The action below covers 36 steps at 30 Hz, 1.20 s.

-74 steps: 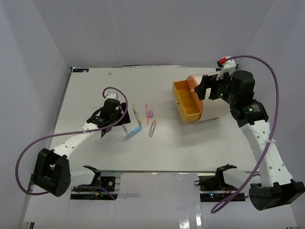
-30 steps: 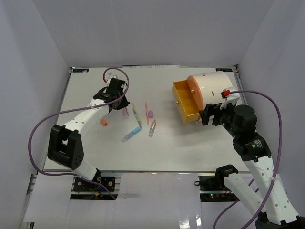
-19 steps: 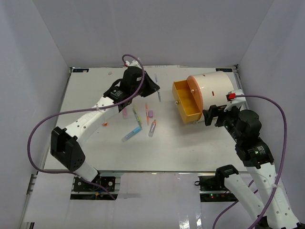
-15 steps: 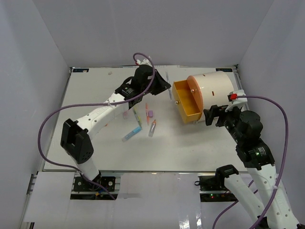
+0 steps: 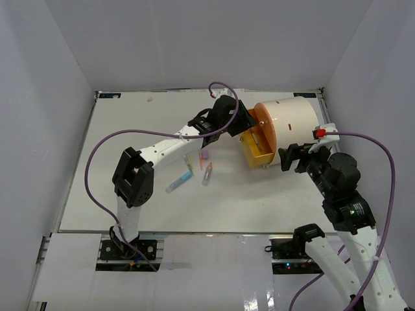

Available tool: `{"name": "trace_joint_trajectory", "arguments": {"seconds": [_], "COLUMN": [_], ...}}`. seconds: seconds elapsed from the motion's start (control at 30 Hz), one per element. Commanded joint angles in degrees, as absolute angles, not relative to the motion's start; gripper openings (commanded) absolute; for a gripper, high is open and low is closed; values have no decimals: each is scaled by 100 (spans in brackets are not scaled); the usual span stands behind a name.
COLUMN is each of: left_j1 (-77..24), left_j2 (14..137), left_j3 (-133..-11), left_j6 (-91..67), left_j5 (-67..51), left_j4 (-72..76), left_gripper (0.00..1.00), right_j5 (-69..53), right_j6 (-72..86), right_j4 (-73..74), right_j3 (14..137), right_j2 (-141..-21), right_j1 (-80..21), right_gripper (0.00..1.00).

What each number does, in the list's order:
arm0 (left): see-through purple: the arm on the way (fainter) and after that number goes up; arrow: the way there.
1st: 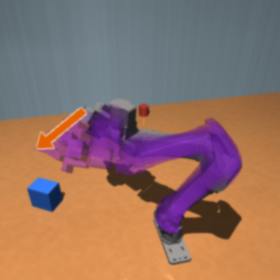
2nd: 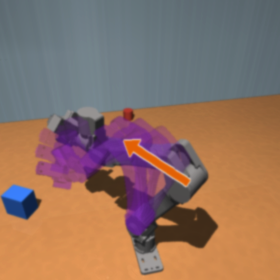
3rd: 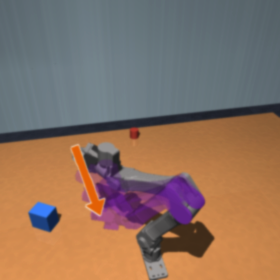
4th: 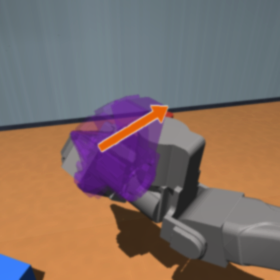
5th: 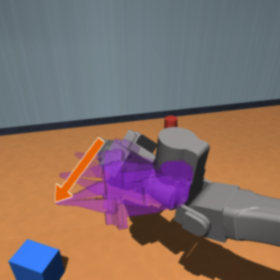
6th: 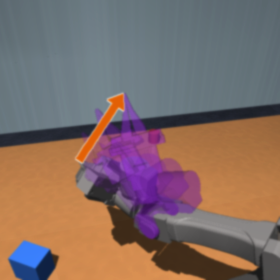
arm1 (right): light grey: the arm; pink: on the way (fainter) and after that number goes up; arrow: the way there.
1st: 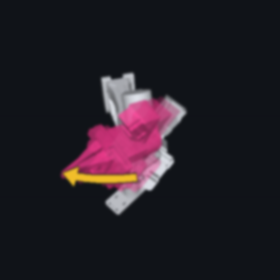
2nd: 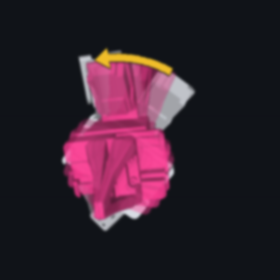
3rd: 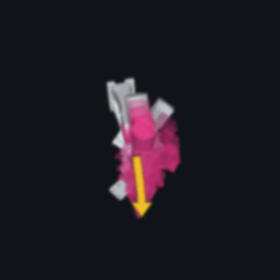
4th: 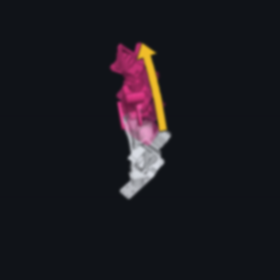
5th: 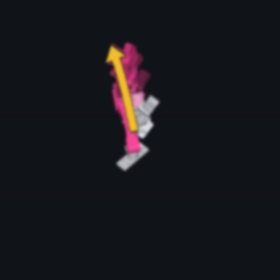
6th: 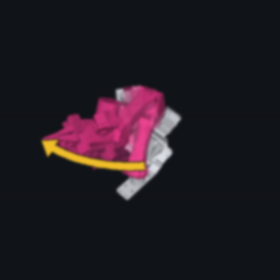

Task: Sort the stationery into containers
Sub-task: Place the pen in the drawer, then pick up the pen from the center of the board.

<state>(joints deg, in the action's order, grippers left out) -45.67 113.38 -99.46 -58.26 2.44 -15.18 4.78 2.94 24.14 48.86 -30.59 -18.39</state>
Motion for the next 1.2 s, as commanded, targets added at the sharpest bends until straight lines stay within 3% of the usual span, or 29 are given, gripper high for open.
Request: {"name": "trace_joint_trajectory", "arguments": {"seconds": [0.0,0.23,0.43,0.57,0.67,0.87,1.03,1.17], "left_j1": [-4579,-4448,-3790,-3218,-2814,-1935,-1205,-1178], "left_j2": [11092,10321,9248,8247,7789,6453,5732,5458], "left_j3": [-10134,-9757,-8659,-7850,-7253,-5513,-4256,-3955], "left_j6": [-5845,-5134,-4194,-3333,-2673,-2066,-1828,-1872], "left_j5": [386,913,1292,1230,1397,1415,1292,1520], "left_j4": [-1424,-1678,-1986,-2065,-2153,-1811,-1477,-1257], "left_gripper": [60,73,82,88,97,98,98,98], "right_j5": [396,-218,-888,-555,428,1370,1573,1591], "right_j6": [255,220,474,685,659,896,1265,1336], "right_j4": [2390,2759,2937,2505,2575,2724,2926,3120], "right_j3": [5123,5835,6864,6951,7417,8243,8997,9648], "right_j2": [-3181,-3926,-5034,-5483,-6133,-7759,-9320,-10387], "right_j1": [-1863,-1854,-1916,-2433,-3355,-4735,-5053,-5098], "right_gripper": [90,90,94,94,94,95,95,98]}}
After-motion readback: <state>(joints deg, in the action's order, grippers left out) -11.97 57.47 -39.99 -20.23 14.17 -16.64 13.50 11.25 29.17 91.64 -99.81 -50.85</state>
